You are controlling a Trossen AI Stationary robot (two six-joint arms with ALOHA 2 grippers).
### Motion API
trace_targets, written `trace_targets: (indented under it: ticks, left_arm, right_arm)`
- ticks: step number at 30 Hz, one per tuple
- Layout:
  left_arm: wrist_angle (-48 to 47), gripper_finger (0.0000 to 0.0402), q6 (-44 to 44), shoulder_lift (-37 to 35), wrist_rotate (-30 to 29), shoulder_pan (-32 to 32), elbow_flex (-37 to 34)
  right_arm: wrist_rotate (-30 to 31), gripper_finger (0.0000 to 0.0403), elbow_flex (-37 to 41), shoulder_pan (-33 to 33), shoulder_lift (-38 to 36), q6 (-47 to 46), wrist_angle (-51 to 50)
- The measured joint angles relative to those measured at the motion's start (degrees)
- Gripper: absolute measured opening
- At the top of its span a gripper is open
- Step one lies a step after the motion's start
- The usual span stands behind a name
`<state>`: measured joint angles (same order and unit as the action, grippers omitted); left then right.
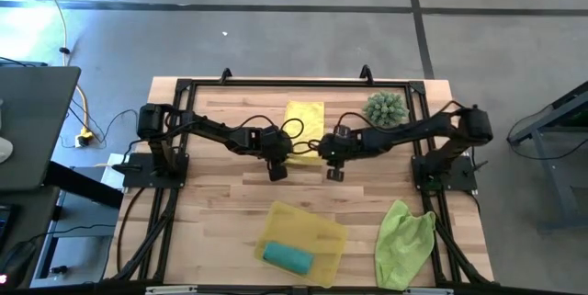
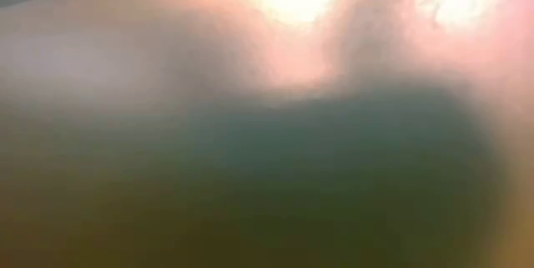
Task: Roll microfiber towels into tight, uniform cylinder then place into a basket
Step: Roll the yellow towel
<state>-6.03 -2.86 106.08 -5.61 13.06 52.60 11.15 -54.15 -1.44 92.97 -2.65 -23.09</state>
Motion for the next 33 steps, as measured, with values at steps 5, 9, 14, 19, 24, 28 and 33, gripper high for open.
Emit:
trace_targets:
  ticks: [5, 9, 14, 19, 24, 28, 33]
  left_arm:
    - [-0.01, 0.0005, -0.05, 0.0, 0.02, 0.0, 0.0]
    - [0.03, 0.0005, -0.16, 0.0, 0.03, 0.0, 0.0]
    - [0.01, 0.0005, -0.16, 0.0, 0.03, 0.0, 0.0]
    - [0.03, 0.0005, -0.16, 0.0, 0.02, 0.0, 0.0]
    - [0.03, 0.0005, -0.6, 0.0, 0.04, 0.0, 0.0]
    - [0.03, 0.0005, -0.6, 0.0, -0.02, 0.01, 0.0]
    - [0.01, 0.0005, -1.35, 0.0, -0.04, 0.0, 0.0]
  right_arm:
    - [-0.86, 0.0096, -0.05, 2.74, 0.81, -0.02, 8.05]
    - [-0.6, 0.0096, 0.0, 3.52, 4.42, -0.91, 8.5]
    - [-0.5, 0.01, 0.02, 3.3, 6.51, -2.33, 9.11]
    - [2.59, 0.0135, 0.02, 3.11, 6.7, -0.34, 9.66]
    - [-0.91, 0.0179, 0.0, 2.28, 8.98, -0.35, 11.26]
    - [-0.95, 0.0187, -0.11, 2.14, 11.27, 0.07, 11.2]
    - [-1.21, 0.0188, -0.22, 1.58, 12.74, 1.29, 11.28]
